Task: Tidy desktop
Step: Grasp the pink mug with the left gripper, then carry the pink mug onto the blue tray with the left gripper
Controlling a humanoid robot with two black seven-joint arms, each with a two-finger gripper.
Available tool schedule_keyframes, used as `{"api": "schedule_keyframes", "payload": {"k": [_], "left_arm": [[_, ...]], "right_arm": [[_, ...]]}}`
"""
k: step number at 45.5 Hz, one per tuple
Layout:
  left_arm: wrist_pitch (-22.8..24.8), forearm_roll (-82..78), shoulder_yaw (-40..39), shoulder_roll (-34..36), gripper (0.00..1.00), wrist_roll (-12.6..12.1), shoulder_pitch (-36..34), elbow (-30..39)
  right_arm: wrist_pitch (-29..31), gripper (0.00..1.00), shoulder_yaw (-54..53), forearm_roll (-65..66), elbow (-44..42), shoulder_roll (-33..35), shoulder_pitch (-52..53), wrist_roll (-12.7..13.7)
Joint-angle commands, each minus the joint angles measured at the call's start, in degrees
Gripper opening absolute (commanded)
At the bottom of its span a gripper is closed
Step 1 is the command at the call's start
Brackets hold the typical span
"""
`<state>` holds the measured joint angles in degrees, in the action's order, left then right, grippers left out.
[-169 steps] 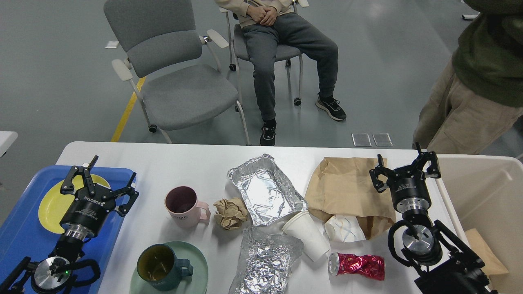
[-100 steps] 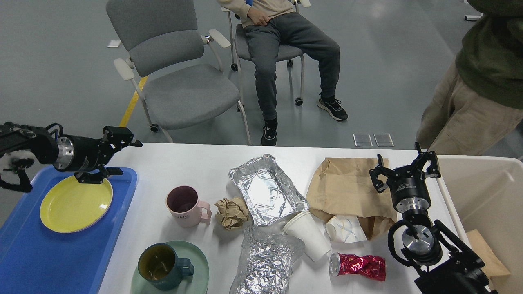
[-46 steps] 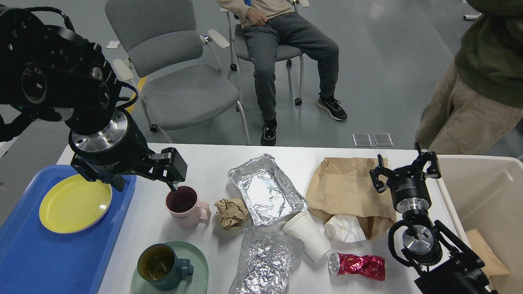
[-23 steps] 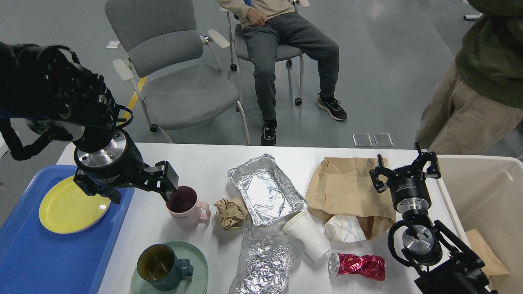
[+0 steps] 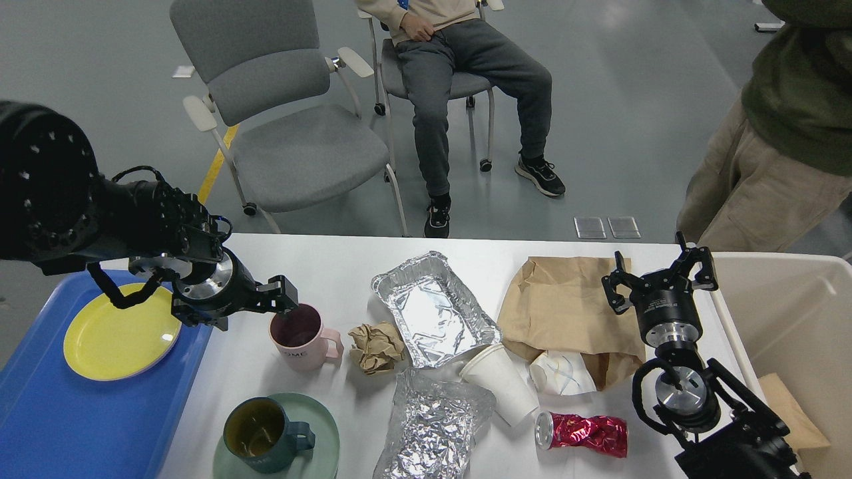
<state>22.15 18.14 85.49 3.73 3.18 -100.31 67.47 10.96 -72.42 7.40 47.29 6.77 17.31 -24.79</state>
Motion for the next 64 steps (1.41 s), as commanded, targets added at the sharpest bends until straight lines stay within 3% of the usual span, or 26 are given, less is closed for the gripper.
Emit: {"api": "schedule_keyframes", "payload": {"k": [1, 12, 22, 28, 33, 44, 57, 64], "left_arm": [[-0.53, 0.41, -0.94, 0.05, 0.92, -0.01, 5.12, -4.27], [-6.07, 0.14, -1.73, -0.47, 0.92, -0.1, 12.77, -10.08], [-6.51, 0.14, -2.87, -0.47, 0.9, -0.1, 16.81, -15.0], [-6.42, -0.47, -4.71, -0.47, 0.83, -0.28, 18.66, -16.76], [-6.42, -0.91, -6.48, -0.47, 0.71, -0.28, 19.36, -17.02], [-6.16, -2.05, -6.65, -0.47, 0.23, -1.33, 19.63, -17.02], [-5.98, -2.93, -6.57, -0.47, 0.01, -2.65, 19.81, -17.11], [-5.45, -3.11, -6.65, -0.3, 0.0, -2.65, 19.72, -17.11]], "right_arm": [[0.03, 1.0, 0.0, 0.07, -0.01, 0.0, 0.0, 0.0], [-0.06, 1.0, 0.0, -0.01, -0.01, 0.0, -0.09, 0.0], [-0.06, 1.0, 0.0, -0.01, -0.01, 0.0, 0.0, 0.0], [0.03, 1.0, 0.0, -0.01, -0.01, 0.0, 0.0, 0.0], [0.03, 1.0, 0.0, 0.07, -0.01, 0.0, 0.0, 0.0], [0.03, 1.0, 0.0, 0.07, -0.01, 0.0, 0.0, 0.0], [0.03, 1.0, 0.0, 0.07, -0.01, 0.0, 0.0, 0.0], [0.03, 1.0, 0.0, -0.01, -0.01, 0.0, 0.0, 0.0]]}}
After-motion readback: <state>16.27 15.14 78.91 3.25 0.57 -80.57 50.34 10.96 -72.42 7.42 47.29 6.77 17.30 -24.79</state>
